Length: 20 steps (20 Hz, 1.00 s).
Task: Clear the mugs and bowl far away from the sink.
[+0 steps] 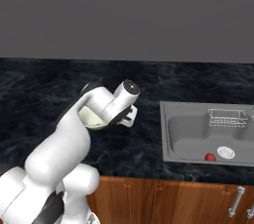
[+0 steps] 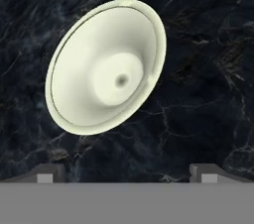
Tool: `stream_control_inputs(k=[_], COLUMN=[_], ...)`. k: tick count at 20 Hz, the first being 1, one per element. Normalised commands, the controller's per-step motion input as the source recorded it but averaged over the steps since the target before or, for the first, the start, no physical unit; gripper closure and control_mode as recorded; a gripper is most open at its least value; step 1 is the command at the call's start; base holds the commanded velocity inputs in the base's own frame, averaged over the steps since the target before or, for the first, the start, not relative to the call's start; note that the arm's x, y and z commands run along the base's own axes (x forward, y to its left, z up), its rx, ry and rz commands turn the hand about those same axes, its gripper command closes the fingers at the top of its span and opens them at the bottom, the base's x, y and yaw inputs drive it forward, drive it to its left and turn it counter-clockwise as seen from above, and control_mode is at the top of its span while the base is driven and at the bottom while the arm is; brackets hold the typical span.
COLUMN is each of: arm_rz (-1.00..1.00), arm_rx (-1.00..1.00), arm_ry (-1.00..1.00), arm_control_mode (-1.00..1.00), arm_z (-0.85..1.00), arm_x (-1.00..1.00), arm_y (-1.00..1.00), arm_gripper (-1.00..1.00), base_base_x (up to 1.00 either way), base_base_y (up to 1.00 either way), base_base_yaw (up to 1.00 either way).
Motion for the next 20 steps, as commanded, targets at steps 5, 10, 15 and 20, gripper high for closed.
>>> stream_control_inputs(k=[5,10,15,20], arm_rz=[0.00,0.00,0.00,0.00], arm_rx=[0.03,0.04,0.01,-0.01], arm_ry=[0.08,0.06,0.01,0.00], arm_control_mode=[-1.00,-1.00,-1.00,-1.00], arm_z=[0.00,0.00,0.00,-0.13], arm_x=[0.37,0.11,0.06,0.23], arm_y=[-0.10,-0.04,0.00,0.00], arm_gripper=[-1.00,-1.00,-1.00,-1.00], base_base_x=[0.00,0.00,0.00,0.00], base_base_y=[0.00,0.00,0.00,0.00], base_base_yaw=[0.00,0.00,0.00,0.00])
